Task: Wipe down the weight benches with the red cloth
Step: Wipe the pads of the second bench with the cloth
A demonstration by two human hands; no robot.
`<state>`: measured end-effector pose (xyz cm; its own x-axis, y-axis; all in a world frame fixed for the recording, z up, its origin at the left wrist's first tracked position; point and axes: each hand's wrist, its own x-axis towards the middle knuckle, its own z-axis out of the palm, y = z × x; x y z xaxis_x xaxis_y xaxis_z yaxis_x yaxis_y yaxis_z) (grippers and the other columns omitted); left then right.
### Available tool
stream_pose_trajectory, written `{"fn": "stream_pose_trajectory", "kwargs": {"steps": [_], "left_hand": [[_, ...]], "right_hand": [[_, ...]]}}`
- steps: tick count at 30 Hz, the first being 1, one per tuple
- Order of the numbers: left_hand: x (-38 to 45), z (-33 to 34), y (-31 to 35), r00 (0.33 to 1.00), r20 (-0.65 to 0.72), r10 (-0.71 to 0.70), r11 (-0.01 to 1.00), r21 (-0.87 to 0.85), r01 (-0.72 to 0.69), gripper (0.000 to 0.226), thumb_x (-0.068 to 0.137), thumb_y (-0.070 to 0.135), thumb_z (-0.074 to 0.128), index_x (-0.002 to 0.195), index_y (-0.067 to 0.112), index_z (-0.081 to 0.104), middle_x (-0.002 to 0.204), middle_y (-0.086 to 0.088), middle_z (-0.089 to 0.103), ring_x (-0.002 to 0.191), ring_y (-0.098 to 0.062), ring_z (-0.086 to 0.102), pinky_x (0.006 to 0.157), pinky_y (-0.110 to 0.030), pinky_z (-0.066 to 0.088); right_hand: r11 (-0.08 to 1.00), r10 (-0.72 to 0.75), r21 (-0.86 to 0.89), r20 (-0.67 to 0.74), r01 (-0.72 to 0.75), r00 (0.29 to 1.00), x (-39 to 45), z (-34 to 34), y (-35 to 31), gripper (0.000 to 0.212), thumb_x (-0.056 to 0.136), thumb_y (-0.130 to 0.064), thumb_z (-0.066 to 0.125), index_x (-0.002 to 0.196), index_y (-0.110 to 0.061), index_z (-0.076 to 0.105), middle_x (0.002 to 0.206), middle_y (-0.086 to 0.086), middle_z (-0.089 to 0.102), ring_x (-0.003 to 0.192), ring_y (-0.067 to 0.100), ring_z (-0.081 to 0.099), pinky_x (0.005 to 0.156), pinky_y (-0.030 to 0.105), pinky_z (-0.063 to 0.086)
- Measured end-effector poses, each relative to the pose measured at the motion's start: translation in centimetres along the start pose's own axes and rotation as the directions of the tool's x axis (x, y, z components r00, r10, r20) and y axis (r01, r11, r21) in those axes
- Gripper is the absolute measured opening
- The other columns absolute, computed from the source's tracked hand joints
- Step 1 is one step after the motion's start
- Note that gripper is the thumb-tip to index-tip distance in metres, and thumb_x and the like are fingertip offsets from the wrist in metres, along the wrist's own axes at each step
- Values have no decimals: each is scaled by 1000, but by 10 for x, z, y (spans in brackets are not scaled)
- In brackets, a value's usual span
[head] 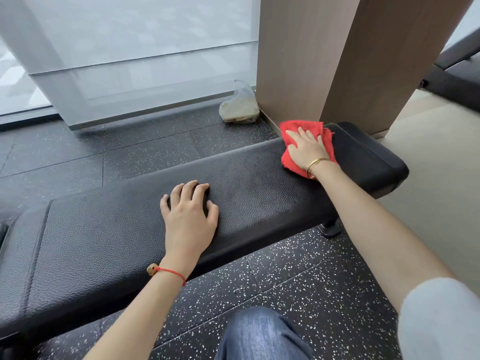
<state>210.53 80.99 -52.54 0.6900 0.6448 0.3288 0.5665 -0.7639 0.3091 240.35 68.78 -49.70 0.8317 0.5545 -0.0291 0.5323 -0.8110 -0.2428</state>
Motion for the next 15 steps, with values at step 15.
{"fn": "stream_pose_trajectory", "kwargs": {"steps": [15], "left_hand": [[-2, -3, -3, 1000, 13, -2, 999, -33, 3, 38, 93, 30, 54, 130, 24, 58, 138, 2, 54, 135, -24, 40, 116, -50, 24]], "right_hand": [[990, 142, 33, -123, -139, 982, -62, -5, 79, 52, 99, -25, 33, 151, -27, 28, 161, 8, 18, 149, 28, 15, 121, 45, 5]]}}
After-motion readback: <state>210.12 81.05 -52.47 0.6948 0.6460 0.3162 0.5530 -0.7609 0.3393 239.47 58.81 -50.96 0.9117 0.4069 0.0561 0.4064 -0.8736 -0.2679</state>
